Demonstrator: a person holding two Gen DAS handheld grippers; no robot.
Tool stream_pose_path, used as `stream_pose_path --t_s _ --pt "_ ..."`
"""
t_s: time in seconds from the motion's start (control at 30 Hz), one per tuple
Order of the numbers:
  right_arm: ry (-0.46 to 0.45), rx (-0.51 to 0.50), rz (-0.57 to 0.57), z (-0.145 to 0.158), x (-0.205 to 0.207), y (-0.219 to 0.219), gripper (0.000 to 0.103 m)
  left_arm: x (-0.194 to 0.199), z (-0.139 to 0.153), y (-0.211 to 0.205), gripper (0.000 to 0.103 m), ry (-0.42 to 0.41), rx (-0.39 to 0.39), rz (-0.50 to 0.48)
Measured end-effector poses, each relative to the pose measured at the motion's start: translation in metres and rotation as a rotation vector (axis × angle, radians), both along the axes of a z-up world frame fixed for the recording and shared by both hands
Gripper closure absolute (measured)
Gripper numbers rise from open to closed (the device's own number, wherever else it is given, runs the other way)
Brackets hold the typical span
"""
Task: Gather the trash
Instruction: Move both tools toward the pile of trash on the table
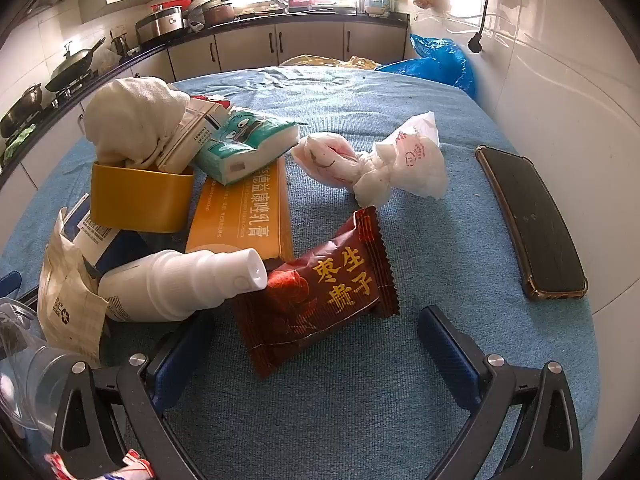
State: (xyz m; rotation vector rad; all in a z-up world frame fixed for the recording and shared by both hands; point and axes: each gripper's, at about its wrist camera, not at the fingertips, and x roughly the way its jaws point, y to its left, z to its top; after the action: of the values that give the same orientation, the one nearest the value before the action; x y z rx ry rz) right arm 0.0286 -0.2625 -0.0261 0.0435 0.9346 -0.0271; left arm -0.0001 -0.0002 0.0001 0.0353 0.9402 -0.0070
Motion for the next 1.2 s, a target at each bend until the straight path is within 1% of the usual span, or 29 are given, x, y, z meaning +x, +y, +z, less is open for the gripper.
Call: stream_pose_path --t_s 0.27,0.4,0.5,0.53,0.6,0.63,0.7,0.8,0.87,0.97,1.0,1.1,1.13,1.2 --pt "0.014 -0.006 0.005 0.000 0.001 0.000 0.000 0.000 0.000 0.000 0.000 0.003 -0.005 0.000" --pt "0.103 0.004 0.029 0.002 0.010 -0.001 0.000 0.001 0.000 0.000 0.000 0.009 -0.005 0.000" --pt "0.175 0.009 0.049 0.004 0.017 -0.004 0.000 0.004 0.001 0.000 0.000 0.037 -0.006 -0.011" --pt "0.185 0.011 0.054 0.005 0.023 -0.005 0.000 0.005 0.001 0.000 0.000 0.049 -0.006 -0.019" --pt "0.199 0.014 0.066 0.006 0.017 -0.006 0.000 0.007 0.001 0.001 0.000 0.082 -0.006 -0.036" --pt "0.200 0.014 0.068 0.005 0.012 -0.005 0.000 0.013 -0.002 -0.003 0.000 0.109 -0.002 -0.051" --pt "0.195 0.023 0.063 0.002 -0.001 -0.004 0.000 0.015 -0.003 -0.003 0.000 0.138 -0.001 -0.061" --pt "0.222 0.030 0.057 0.001 -0.017 -0.005 0.000 0.016 -0.005 -0.005 0.000 0.161 0.000 -0.057" --pt "0.241 0.004 0.050 -0.002 -0.026 -0.003 0.000 0.017 -0.006 -0.006 0.000 0.169 0.000 -0.050" --pt "0.240 0.006 0.025 -0.006 -0.045 -0.002 0.000 0.019 -0.008 -0.009 0.000 0.183 0.001 -0.035" --pt "0.239 0.008 0.015 -0.007 -0.050 -0.002 0.000 0.016 0.001 -0.004 0.000 0.184 0.002 -0.031" --pt "0.246 0.009 -0.009 -0.011 -0.058 -0.001 0.000 0.021 0.001 -0.002 0.000 0.215 0.003 -0.033" --pt "0.251 0.010 -0.012 -0.004 -0.063 -0.003 0.000 0.021 0.001 -0.002 0.000 0.228 0.003 -0.034" --pt "0.267 0.009 -0.017 -0.004 -0.059 -0.001 0.000 0.021 0.000 -0.002 0.000 0.252 0.002 -0.041"
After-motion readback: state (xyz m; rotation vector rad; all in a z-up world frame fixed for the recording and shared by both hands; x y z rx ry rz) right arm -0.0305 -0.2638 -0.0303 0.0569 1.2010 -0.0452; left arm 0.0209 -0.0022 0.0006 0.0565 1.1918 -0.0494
